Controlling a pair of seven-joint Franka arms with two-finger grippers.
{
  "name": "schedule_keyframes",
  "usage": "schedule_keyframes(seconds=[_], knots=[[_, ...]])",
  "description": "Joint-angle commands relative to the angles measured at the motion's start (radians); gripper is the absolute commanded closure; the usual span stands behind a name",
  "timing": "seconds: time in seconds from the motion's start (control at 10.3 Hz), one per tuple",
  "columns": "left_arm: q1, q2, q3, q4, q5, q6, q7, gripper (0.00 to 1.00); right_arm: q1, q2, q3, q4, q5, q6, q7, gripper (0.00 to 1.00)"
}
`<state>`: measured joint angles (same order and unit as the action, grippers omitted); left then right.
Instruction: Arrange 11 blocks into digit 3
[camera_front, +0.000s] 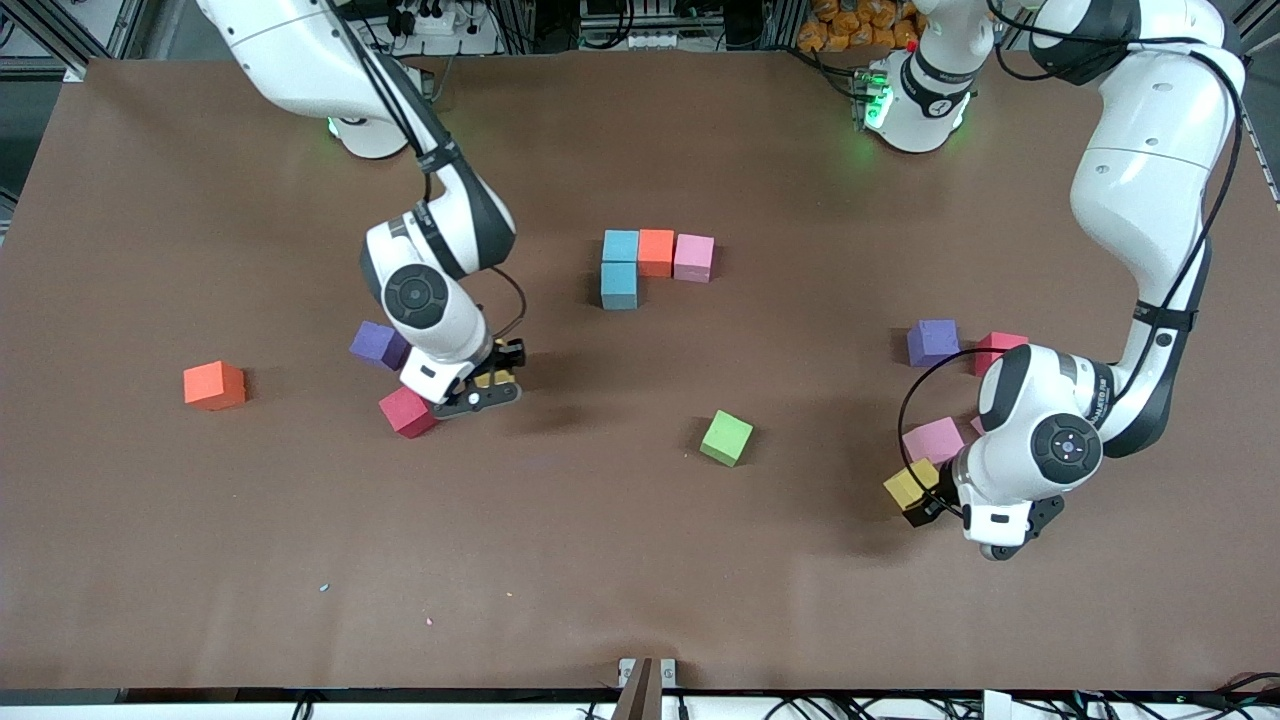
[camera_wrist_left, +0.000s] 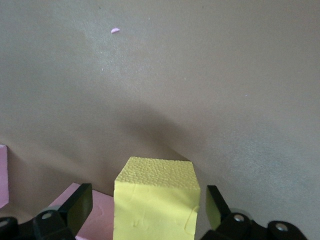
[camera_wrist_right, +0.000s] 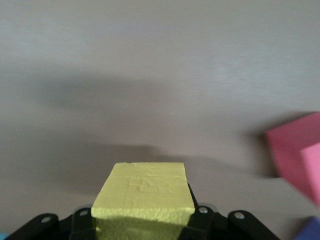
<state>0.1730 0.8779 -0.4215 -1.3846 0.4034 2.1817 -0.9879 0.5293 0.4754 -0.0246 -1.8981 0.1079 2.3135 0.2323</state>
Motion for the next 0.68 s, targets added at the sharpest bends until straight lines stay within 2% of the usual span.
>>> schedule_keyframes(seconds=[0.0,0.29,0.39,0.49,0.58], knots=[[-0.017,0.024,0.009,0.027,0.002,0.009,0.002,0.0,0.07,0.041,-0.001,0.071,0.072,-0.016,0.097,0.94],[-0.017,0.024,0.009,0.019,0.002,0.009,-0.003,0.0,0.184,0.103,-0.005,0.14,0.053,-0.005,0.273,0.94],[-0.018,0.024,0.009,0.018,0.0,0.009,-0.006,0.32,0.199,0.126,-0.005,0.16,0.05,-0.003,0.294,0.94],[-0.021,0.024,0.009,0.018,-0.003,0.009,-0.049,0.79,0.212,0.147,-0.006,0.174,0.047,-0.003,0.297,0.94],[-0.03,0.024,0.009,0.019,0.003,0.009,-0.107,1.0,0.242,0.161,-0.011,0.177,0.023,0.0,0.314,0.94]])
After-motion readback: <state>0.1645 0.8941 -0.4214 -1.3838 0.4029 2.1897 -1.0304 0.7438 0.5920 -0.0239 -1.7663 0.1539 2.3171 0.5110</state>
